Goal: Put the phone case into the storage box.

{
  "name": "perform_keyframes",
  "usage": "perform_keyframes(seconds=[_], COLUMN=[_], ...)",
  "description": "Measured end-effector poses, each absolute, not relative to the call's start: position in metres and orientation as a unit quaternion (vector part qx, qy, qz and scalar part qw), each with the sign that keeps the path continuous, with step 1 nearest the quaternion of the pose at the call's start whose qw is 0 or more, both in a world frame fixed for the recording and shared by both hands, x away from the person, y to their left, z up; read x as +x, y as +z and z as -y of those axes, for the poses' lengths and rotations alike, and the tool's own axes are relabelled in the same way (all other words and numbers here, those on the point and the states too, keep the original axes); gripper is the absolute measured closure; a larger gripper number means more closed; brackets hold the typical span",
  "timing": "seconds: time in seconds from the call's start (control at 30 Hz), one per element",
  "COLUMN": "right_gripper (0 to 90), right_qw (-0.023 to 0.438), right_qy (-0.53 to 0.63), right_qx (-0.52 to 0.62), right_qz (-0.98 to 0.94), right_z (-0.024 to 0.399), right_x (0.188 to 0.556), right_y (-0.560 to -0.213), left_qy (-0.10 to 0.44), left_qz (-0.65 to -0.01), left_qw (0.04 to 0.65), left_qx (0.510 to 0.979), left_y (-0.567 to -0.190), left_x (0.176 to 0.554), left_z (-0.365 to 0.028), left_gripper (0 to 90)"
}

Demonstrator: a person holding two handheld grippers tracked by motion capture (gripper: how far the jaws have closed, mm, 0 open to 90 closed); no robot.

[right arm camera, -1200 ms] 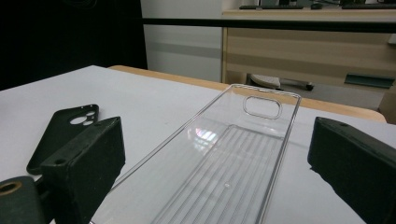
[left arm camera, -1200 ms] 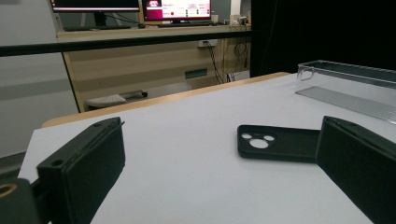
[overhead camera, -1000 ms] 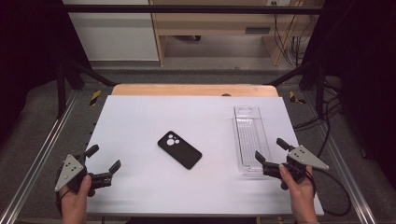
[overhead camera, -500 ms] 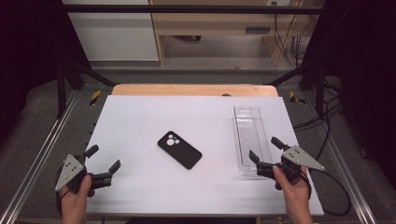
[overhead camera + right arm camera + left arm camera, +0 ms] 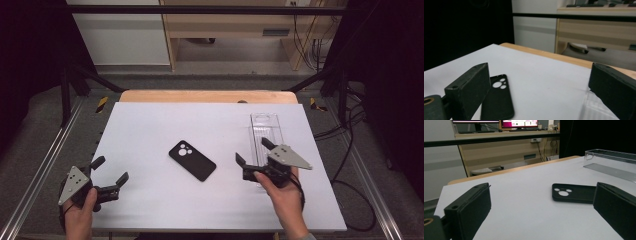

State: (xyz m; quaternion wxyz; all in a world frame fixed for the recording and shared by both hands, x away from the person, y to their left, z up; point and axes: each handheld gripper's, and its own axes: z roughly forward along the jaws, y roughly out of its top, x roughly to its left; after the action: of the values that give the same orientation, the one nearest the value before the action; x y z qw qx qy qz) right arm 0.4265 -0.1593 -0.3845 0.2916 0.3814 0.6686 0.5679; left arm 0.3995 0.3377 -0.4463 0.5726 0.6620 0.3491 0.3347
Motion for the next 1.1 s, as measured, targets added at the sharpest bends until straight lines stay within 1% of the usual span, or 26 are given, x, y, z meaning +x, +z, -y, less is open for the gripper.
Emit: perform_keyframes(seconds=[0.07,0.1,0.17,0.2,0.33,0.6,0.8,0.87,0.97,1.1], right_gripper=[5.1,5.1,5.6,5.6,6.9,7.3,8.1,8.3,8.3,8.9], right_qw=[0.273,0.273,0.260,0.260,0.243,0.220,0.203,0.202,0.187,0.179], right_qy=[0.559,0.559,0.548,0.548,0.522,0.496,0.454,0.450,0.434,0.409], right_qx=[0.378,0.378,0.376,0.376,0.386,0.397,0.413,0.411,0.409,0.412], right_qz=[-0.686,-0.686,-0.701,-0.701,-0.721,-0.740,-0.763,-0.767,-0.780,-0.794], right_z=[0.137,0.137,0.118,0.118,0.093,0.077,0.066,0.065,0.060,0.056], right_x=[0.438,0.438,0.448,0.448,0.464,0.479,0.489,0.490,0.494,0.499], right_y=[-0.389,-0.389,-0.393,-0.393,-0.402,-0.418,-0.434,-0.436,-0.441,-0.448], left_qy=[0.334,0.333,0.333,0.333,0.333,0.332,0.330,0.330,0.330,0.330], left_qz=[-0.350,-0.350,-0.349,-0.349,-0.348,-0.351,-0.350,-0.347,-0.341,-0.341], left_qw=[0.573,0.572,0.571,0.570,0.570,0.567,0.569,0.570,0.565,0.567], left_qx=[0.662,0.662,0.664,0.665,0.666,0.668,0.667,0.667,0.675,0.673], left_y=[-0.447,-0.447,-0.447,-0.447,-0.447,-0.449,-0.449,-0.448,-0.448,-0.448], left_x=[0.400,0.400,0.401,0.401,0.402,0.403,0.403,0.403,0.402,0.401], left_z=[-0.338,-0.338,-0.337,-0.337,-0.335,-0.335,-0.336,-0.335,-0.332,-0.333], left_gripper=[1.6,1.6,1.6,1.6,1.6,1.6,1.7,1.7,1.7,1.7])
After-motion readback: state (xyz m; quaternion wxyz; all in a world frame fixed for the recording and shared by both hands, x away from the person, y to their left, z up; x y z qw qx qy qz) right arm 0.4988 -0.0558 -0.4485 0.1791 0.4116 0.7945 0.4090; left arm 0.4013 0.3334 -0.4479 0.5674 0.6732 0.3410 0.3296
